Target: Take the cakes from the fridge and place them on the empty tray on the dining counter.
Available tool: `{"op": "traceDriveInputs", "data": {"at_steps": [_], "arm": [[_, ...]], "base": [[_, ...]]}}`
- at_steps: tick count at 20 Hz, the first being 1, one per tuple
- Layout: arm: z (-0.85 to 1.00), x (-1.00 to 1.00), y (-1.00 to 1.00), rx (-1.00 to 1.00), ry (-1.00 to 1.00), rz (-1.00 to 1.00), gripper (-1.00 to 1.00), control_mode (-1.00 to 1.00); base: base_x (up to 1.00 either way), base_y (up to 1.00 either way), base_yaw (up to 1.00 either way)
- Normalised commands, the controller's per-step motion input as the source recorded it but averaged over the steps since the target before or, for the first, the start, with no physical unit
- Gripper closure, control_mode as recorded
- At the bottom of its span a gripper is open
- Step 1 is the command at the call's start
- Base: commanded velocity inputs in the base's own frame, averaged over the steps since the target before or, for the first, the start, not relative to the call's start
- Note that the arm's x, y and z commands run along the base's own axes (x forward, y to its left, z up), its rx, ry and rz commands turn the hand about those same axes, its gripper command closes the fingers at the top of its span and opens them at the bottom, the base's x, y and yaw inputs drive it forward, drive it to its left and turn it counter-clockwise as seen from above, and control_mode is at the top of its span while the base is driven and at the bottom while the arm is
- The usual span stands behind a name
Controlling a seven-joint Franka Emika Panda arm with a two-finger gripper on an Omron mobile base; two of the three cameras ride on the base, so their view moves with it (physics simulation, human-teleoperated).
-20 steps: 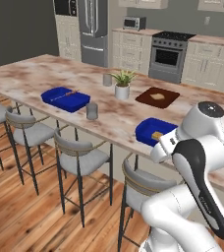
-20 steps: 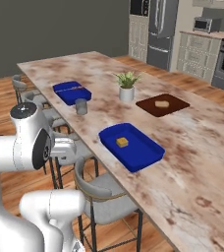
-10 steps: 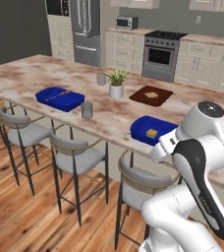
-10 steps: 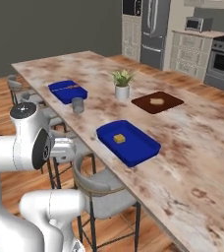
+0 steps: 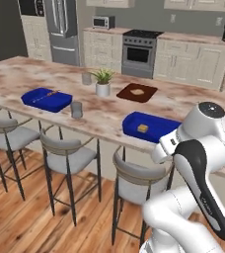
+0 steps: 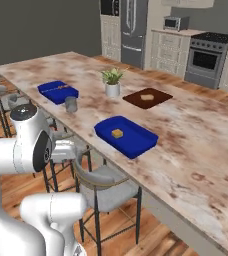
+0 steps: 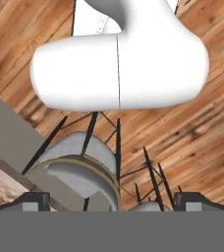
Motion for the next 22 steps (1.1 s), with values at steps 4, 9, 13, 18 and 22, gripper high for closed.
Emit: {"op": "traceDriveInputs", "data": {"at_steps": [4, 9, 13, 18, 22], "arm": [[0.0, 0.0, 0.0, 0.0, 0.0, 0.0, -1.0, 1.0], [0.0, 0.0, 0.0, 0.0, 0.0, 0.0, -1.0, 1.0], [0.0, 0.0, 0.0, 0.0, 0.0, 0.0, -1.0, 1.0], [0.0, 0.0, 0.0, 0.0, 0.0, 0.0, -1.0, 1.0], [0.0, 0.0, 0.0, 0.0, 0.0, 0.0, -1.0, 1.0]], "base": [[-0.2, 0.59, -0.34], [-0.16, 0.63, -0.34], [-0.07, 0.74, -0.32], [-0.01, 0.82, -0.3], [-0.01, 0.87, -0.28]]}}
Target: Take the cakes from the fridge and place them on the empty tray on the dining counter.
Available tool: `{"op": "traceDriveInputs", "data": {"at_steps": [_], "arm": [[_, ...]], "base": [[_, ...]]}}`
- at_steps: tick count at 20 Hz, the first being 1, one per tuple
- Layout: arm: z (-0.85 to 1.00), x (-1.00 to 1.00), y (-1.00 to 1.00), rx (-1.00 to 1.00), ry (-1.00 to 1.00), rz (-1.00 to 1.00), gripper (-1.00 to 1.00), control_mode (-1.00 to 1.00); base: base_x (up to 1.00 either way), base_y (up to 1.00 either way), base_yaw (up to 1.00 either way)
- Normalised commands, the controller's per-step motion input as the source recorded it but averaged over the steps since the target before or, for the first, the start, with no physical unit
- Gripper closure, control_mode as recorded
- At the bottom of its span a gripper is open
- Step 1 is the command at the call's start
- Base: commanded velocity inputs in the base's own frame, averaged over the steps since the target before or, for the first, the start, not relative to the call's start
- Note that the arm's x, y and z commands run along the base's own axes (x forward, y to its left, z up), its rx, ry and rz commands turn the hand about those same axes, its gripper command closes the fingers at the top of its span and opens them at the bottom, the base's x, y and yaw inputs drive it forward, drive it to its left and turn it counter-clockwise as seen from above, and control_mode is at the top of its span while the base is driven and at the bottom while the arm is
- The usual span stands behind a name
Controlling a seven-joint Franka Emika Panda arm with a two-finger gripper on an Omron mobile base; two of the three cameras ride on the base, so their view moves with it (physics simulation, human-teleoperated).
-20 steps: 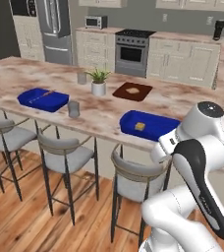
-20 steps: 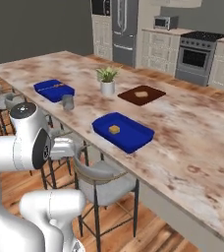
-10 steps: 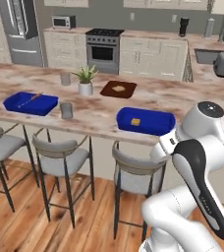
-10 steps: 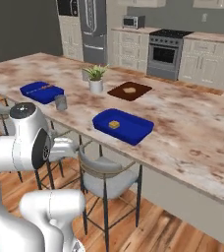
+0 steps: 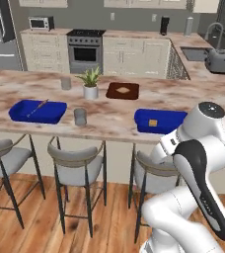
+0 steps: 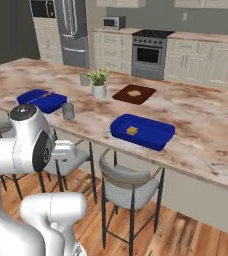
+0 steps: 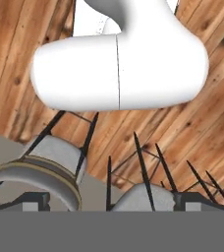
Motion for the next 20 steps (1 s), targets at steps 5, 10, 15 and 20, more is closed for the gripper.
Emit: {"op": "traceDriveInputs", "data": {"at_steps": [5, 10, 15, 20], "arm": [[0.0, 0.0, 0.0, 0.0, 0.0, 0.0, -1.0, 1.0], [0.0, 0.0, 0.0, 0.0, 0.0, 0.0, -1.0, 1.0], [0.0, 0.0, 0.0, 0.0, 0.0, 0.0, -1.0, 1.0], [0.0, 0.0, 0.0, 0.0, 0.0, 0.0, -1.0, 1.0]], "base": [[-0.05, 0.85, -0.28], [-0.13, 0.83, -0.27], [-0.13, 0.8, -0.26], [-0.15, 0.79, -0.25]]}}
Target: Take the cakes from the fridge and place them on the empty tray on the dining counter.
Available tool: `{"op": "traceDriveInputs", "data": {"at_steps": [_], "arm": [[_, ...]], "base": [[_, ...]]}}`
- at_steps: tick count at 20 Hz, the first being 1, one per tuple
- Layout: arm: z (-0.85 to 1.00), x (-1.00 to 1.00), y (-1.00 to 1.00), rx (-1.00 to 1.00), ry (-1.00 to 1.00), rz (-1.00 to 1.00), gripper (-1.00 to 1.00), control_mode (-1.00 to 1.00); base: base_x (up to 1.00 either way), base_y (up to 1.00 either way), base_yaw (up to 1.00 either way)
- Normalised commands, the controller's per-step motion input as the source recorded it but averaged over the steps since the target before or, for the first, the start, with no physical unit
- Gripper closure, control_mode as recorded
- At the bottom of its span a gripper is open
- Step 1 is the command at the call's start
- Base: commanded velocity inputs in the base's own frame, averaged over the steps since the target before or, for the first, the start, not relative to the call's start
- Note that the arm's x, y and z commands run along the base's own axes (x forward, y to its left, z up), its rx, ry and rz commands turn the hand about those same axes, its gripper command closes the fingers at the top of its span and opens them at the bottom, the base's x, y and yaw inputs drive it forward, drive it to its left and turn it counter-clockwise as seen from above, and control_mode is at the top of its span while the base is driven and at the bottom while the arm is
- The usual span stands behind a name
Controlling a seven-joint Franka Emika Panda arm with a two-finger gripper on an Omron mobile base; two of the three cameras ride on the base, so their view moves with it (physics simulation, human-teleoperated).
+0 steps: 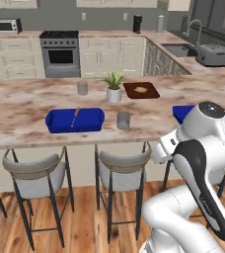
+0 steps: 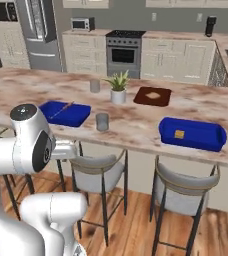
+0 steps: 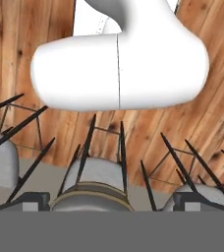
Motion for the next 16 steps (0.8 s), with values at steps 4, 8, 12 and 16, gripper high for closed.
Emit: {"op": "traceDriveInputs", "data": {"at_steps": [4, 8, 12, 16], "arm": [[0.0, 0.0, 0.0, 0.0, 0.0, 0.0, -1.0, 1.0], [0.0, 0.0, 0.0, 0.0, 0.0, 0.0, -1.0, 1.0], [0.0, 0.0, 0.0, 0.0, 0.0, 0.0, -1.0, 1.0], [0.0, 0.0, 0.0, 0.0, 0.0, 0.0, -1.0, 1.0]], "base": [[-0.16, 0.79, -0.24], [-0.21, 0.73, -0.23], [-0.23, 0.74, -0.23], [-0.24, 0.72, -0.23]]}}
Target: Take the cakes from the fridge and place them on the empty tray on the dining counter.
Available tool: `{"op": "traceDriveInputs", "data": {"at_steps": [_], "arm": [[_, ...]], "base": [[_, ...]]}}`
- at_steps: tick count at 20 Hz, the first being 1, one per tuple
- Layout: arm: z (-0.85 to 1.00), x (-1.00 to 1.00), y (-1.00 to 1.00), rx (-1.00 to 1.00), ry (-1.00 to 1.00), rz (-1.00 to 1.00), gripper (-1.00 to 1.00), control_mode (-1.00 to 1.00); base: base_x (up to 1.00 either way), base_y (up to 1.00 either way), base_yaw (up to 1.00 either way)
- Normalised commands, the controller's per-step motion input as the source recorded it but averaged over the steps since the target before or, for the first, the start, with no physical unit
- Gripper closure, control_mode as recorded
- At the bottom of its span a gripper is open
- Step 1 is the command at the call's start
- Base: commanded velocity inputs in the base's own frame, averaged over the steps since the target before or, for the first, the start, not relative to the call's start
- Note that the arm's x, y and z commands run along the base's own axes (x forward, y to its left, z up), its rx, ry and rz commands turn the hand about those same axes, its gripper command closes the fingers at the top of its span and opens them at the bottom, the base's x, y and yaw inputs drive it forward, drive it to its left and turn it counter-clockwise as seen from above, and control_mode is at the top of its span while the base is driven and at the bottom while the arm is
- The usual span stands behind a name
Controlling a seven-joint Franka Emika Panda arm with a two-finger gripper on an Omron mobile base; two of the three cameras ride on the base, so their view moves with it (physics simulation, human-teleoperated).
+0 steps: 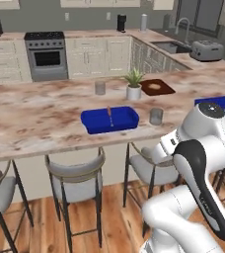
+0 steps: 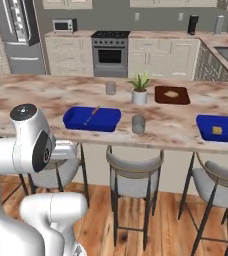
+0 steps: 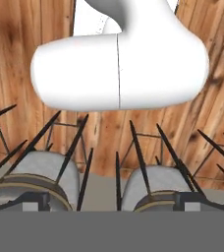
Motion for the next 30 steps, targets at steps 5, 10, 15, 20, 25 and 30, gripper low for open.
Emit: {"op": "traceDriveInputs", "data": {"at_steps": [5, 10, 15, 20, 25, 30], "arm": [[0.0, 0.0, 0.0, 0.0, 0.0, 0.0, -1.0, 1.0], [0.0, 0.0, 0.0, 0.0, 0.0, 0.0, -1.0, 1.0], [0.0, 0.0, 0.0, 0.0, 0.0, 0.0, -1.0, 1.0], [0.0, 0.0, 0.0, 0.0, 0.0, 0.0, -1.0, 1.0], [0.0, 0.0, 0.0, 0.0, 0.0, 0.0, -1.0, 1.0], [0.0, 0.0, 0.0, 0.0, 0.0, 0.0, -1.0, 1.0]], "base": [[-0.26, 0.72, -0.23], [-0.29, 0.8, -0.23], [-0.32, 0.8, -0.22], [-0.32, 0.85, -0.23], [-0.3, 0.85, -0.23], [-0.29, 0.79, -0.23]]}}
